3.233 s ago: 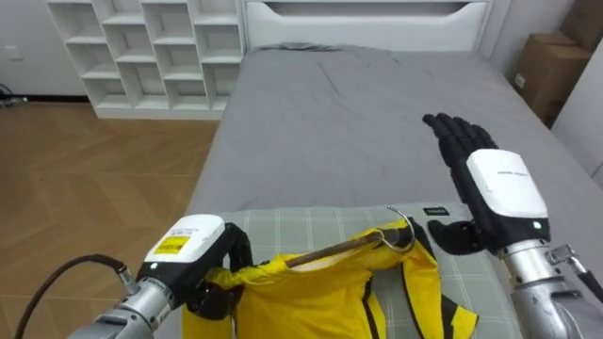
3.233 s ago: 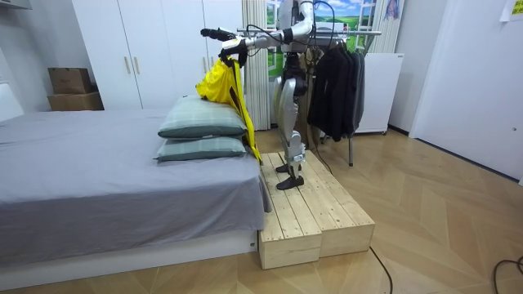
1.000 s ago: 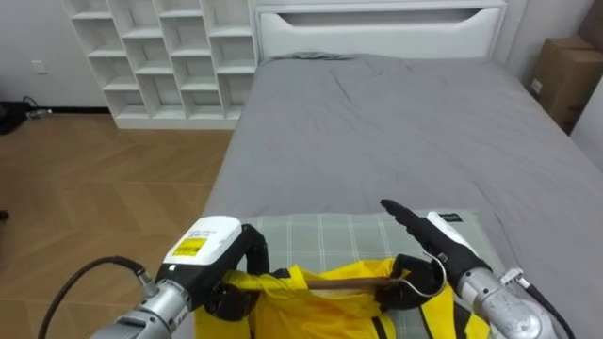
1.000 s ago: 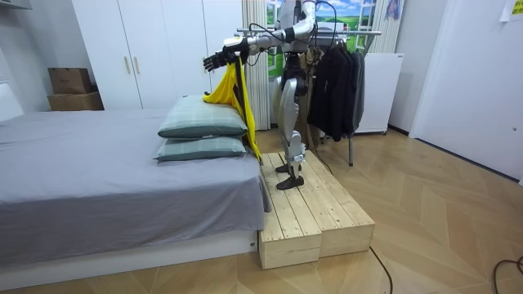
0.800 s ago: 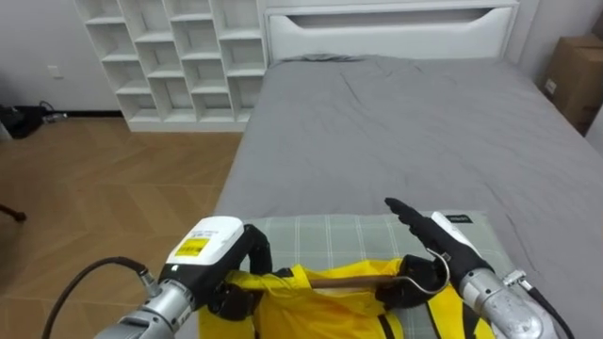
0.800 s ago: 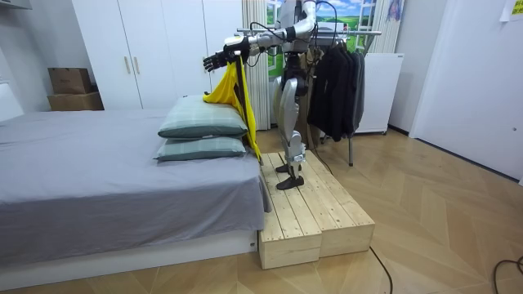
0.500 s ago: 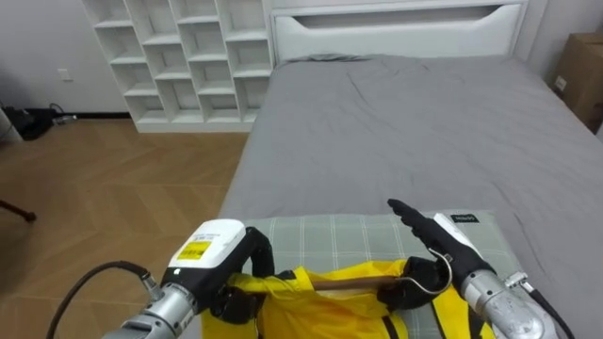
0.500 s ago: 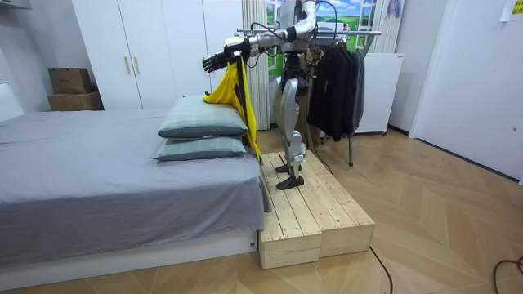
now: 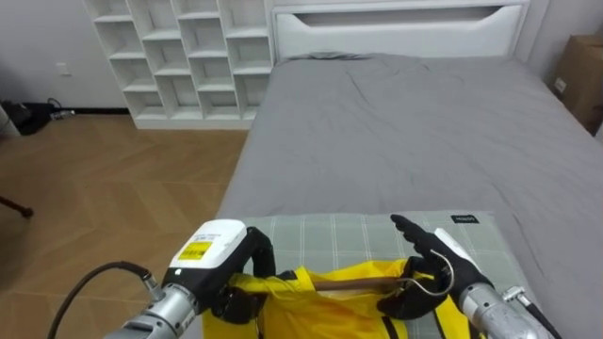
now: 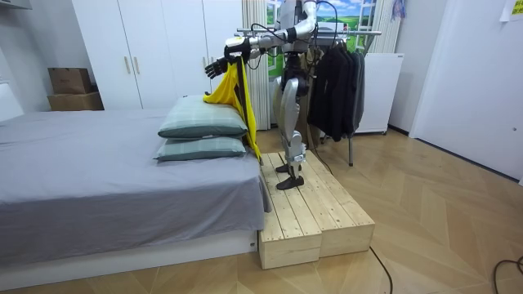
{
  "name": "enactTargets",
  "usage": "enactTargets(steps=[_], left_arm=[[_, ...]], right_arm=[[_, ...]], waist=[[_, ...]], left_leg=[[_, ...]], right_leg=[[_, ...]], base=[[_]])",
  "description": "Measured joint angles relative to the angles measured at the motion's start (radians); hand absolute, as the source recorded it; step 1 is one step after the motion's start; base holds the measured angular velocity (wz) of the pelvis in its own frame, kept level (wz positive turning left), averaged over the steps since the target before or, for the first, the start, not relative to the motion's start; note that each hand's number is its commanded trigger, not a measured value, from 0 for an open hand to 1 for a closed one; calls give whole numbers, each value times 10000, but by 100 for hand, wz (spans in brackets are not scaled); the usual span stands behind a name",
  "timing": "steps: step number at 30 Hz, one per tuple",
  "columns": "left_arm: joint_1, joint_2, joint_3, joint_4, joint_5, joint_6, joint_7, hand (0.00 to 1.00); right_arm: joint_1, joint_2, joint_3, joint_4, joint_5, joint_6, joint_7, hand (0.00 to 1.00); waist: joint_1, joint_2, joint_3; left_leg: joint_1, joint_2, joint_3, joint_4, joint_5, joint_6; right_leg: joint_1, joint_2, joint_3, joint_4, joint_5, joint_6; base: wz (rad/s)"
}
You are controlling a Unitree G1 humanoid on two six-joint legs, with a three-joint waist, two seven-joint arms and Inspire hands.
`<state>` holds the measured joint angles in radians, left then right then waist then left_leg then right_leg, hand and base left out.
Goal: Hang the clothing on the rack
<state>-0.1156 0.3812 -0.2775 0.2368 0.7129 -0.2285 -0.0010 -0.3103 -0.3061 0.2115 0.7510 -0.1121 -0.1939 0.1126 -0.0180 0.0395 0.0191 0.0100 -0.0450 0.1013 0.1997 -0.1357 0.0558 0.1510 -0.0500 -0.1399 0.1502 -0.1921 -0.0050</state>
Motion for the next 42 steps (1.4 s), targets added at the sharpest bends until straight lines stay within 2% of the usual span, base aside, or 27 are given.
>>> enactTargets(steps=[8, 15, 38, 42], left_arm=[[-2, 1, -2, 0, -3, -29, -3, 100], [-2, -29, -10, 14, -29, -30, -3, 100], [-8, -83, -6, 266, -58, -39, 0, 100], [-9, -114, 11, 295, -32, -36, 3, 100]], right_arm=[[63, 8, 20, 302, 28, -8, 280, 0], [151, 86, 195, 300, 749, -7, 551, 0], [150, 78, 517, 197, 1120, -7, 1461, 0], [151, 181, 516, 13, 1067, 11, 1623, 0]], waist=[[-41, 28, -17], [-55, 59, -38], [-6, 59, -39], [2, 62, -40]], left_leg=[[13, 48, -41, 19, 0, 1], [8, 63, -37, 9, -1, 1], [12, 90, 35, -1, -2, 1], [-4, 113, 54, -7, -4, -2]], right_leg=[[-27, 4, -22, 8, 1, 0], [-34, 10, -18, 14, 2, 2], [-80, 12, 2, 46, 4, 4], [-98, 45, 56, 38, 4, 2]], base=[[0], [0], [0], [0]])
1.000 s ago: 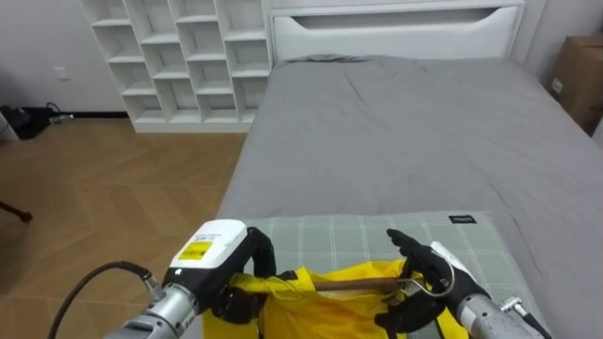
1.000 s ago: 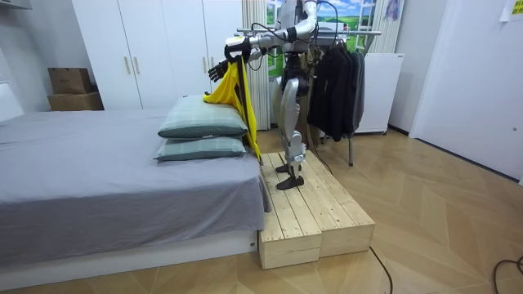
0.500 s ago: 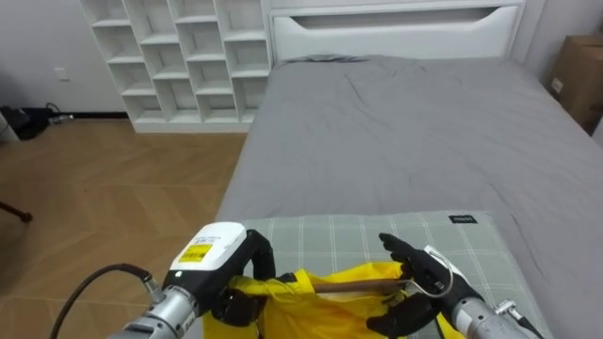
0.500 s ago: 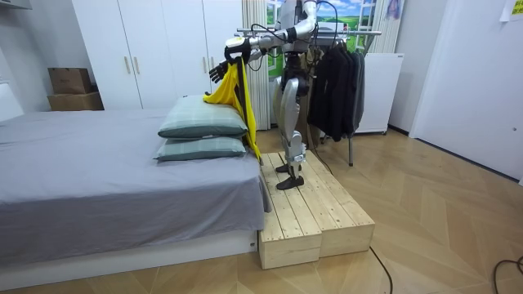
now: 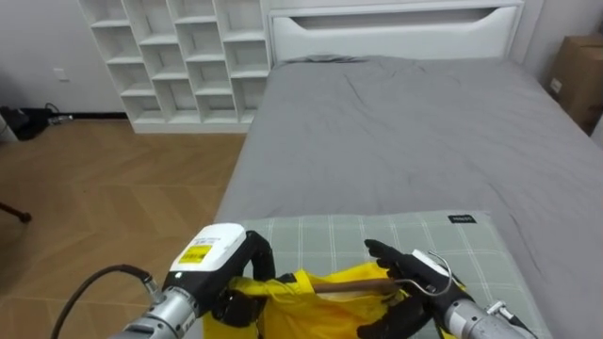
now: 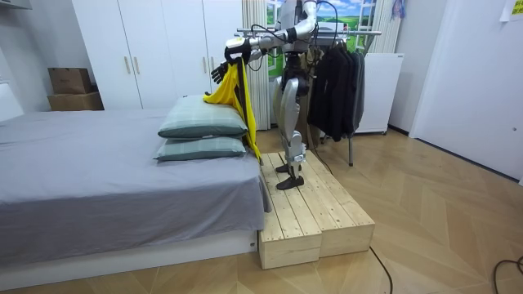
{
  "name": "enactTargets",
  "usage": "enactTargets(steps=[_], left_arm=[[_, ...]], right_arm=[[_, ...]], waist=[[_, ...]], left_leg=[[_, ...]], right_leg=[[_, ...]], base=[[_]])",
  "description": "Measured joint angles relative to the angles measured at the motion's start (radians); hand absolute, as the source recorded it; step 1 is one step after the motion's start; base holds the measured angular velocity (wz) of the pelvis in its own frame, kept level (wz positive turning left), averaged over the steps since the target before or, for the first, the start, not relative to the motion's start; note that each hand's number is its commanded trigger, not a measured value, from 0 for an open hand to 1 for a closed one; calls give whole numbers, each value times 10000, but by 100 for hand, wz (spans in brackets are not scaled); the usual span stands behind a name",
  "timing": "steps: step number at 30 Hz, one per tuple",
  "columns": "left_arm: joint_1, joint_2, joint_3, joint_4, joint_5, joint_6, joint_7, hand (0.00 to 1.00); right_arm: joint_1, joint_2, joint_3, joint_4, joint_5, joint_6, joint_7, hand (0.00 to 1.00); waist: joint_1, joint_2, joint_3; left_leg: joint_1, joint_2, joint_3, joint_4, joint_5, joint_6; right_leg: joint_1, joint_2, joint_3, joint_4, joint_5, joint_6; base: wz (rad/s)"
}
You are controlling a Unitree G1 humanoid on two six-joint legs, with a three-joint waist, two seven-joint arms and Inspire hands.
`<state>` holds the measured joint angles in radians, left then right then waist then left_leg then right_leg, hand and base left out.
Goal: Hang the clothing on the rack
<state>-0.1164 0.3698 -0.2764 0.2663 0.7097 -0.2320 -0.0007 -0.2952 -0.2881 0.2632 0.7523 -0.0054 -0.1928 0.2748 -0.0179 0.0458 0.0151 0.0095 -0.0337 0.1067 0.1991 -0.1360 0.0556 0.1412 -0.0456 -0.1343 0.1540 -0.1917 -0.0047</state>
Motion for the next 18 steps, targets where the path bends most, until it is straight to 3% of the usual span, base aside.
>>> enactTargets(steps=[9, 10, 11, 12, 13, 18], left_arm=[[-1, -1, 18, 0, 10, 4, 6, 100], [-1, 0, 18, 0, 11, 4, 6, 100], [-1, 0, 18, 0, 12, 4, 6, 100], [-1, 0, 19, 0, 12, 4, 6, 100], [-1, 0, 19, 0, 12, 5, 6, 100], [0, -1, 19, 1, 9, 4, 6, 100]], right_arm=[[-1, 108, 1, -241, 0, 7, -4, 0], [-1, 110, 1, -249, 0, 7, -4, 11], [-1, 113, 1, -252, 0, 7, -4, 56], [-1, 116, 1, -254, 0, 7, -4, 70], [-1, 116, 0, -255, 0, 7, -4, 100], [0, 103, -1, -255, 3, 7, -5, 100]], waist=[[214, 25, -13], [242, 25, -13], [252, 25, -13], [263, 25, -13], [262, 25, -13], [235, 25, -12]], left_leg=[[1, 24, 20, -17, -1, -3], [1, 23, 19, -19, -1, -3], [0, 23, 18, -20, -1, -3], [0, 22, 17, -20, -1, -3], [-2, 21, 16, -21, -1, -3], [-1, 17, 6, -17, 0, -3]], right_leg=[[-30, 32, 95, -8, 4, -6], [-29, 31, 92, -9, 4, -6], [-29, 30, 91, -9, 4, -6], [-28, 30, 89, -9, 4, -6], [-28, 30, 85, -9, 4, -6], [-1, 31, 73, -16, 4, -6]], base=[[-1], [0], [0], [0], [0], [0]])
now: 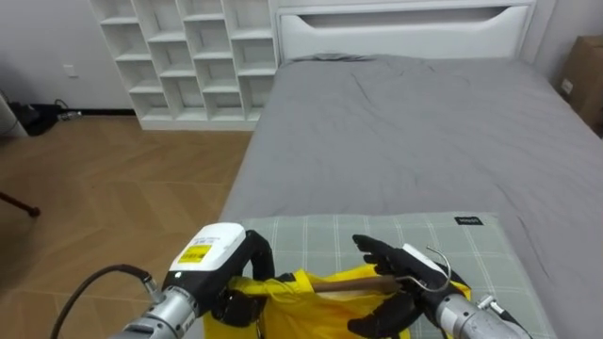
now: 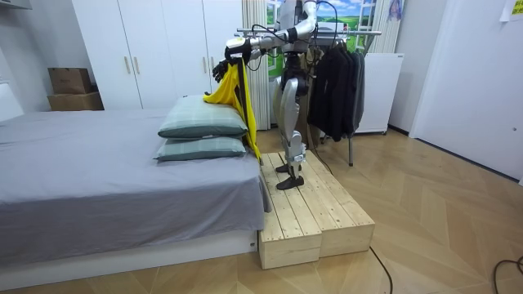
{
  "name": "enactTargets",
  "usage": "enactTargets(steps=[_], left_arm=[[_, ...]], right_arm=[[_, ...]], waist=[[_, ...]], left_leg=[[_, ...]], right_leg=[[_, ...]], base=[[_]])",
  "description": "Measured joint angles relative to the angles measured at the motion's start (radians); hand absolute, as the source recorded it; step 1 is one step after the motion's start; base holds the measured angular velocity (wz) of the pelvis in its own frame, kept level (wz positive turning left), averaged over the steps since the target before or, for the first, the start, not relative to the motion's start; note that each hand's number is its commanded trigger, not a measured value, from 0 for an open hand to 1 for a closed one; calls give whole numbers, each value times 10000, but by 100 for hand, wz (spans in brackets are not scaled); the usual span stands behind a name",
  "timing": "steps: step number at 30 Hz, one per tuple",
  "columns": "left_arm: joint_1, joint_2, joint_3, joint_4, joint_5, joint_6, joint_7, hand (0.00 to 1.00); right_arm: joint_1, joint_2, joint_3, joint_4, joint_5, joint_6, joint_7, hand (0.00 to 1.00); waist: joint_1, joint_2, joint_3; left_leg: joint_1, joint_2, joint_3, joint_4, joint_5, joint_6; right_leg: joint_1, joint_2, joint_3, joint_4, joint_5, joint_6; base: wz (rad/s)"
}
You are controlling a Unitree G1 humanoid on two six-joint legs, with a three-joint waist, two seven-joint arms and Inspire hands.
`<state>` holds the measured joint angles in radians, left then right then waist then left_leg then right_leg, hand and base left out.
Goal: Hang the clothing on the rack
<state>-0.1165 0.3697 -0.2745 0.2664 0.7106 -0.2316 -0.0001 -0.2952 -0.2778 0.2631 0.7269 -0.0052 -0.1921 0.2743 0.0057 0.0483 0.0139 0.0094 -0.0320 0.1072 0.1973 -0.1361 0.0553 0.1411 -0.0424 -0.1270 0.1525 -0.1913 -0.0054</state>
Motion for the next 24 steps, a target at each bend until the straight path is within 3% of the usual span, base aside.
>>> enactTargets(steps=[24], left_arm=[[1, -110, -30, -1, -6, -186, -2, 100]], right_arm=[[0, -11, -8, -138, 22, -6, -100, 100]], waist=[[-21, -6, 6]], left_leg=[[-83, -5, -41, 37, -1, -1]], right_leg=[[6, 0, -62, -2, 0, 0]], base=[[0]])
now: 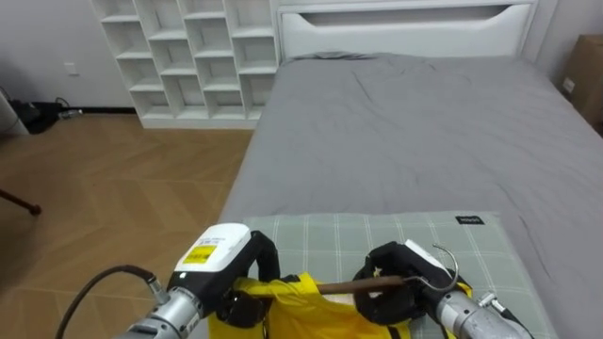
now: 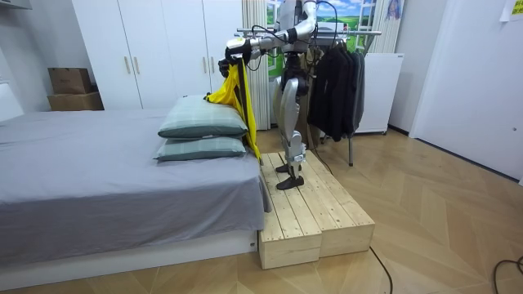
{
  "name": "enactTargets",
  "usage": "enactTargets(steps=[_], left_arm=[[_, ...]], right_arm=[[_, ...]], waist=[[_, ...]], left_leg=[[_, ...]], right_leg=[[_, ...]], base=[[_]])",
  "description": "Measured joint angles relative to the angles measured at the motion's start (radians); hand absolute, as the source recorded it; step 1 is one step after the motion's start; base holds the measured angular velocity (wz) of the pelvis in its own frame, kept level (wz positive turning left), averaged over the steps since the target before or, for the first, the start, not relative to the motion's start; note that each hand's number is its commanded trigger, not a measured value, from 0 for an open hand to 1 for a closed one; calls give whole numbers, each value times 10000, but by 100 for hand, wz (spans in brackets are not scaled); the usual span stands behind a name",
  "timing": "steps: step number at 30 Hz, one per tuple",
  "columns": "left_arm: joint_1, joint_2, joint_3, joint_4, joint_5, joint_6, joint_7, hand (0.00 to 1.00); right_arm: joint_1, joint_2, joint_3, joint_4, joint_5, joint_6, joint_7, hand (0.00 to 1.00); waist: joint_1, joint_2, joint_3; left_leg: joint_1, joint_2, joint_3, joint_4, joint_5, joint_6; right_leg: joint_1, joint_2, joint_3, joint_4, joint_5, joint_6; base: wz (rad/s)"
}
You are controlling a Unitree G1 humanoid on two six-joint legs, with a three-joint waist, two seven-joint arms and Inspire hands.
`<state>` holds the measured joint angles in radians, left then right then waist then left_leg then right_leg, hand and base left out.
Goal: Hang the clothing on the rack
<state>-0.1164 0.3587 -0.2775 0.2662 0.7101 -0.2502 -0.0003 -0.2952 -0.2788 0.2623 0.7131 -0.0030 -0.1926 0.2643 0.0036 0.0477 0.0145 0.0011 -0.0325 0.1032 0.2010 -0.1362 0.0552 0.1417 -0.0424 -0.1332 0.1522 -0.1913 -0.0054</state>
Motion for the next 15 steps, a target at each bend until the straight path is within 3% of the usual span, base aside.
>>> enactTargets(steps=[12, 15], left_arm=[[-1, 2, -2, 65, -100, -12, 0, 100], [0, 1, -11, 125, -100, -34, 0, 100]], right_arm=[[2, 2, 4, 1, 8, -1, 3, 100], [2, 1, 5, 8, -30, -1, -4, 100]], waist=[[-14, -16, 10], [-12, -68, 45]], left_leg=[[-21, 5, -2, 39, 0, 0], [-14, 6, -10, 40, 0, -1]], right_leg=[[5, -7, -53, 0, 0, 0], [6, -11, -71, 0, 0, 0]], base=[[0], [0]])
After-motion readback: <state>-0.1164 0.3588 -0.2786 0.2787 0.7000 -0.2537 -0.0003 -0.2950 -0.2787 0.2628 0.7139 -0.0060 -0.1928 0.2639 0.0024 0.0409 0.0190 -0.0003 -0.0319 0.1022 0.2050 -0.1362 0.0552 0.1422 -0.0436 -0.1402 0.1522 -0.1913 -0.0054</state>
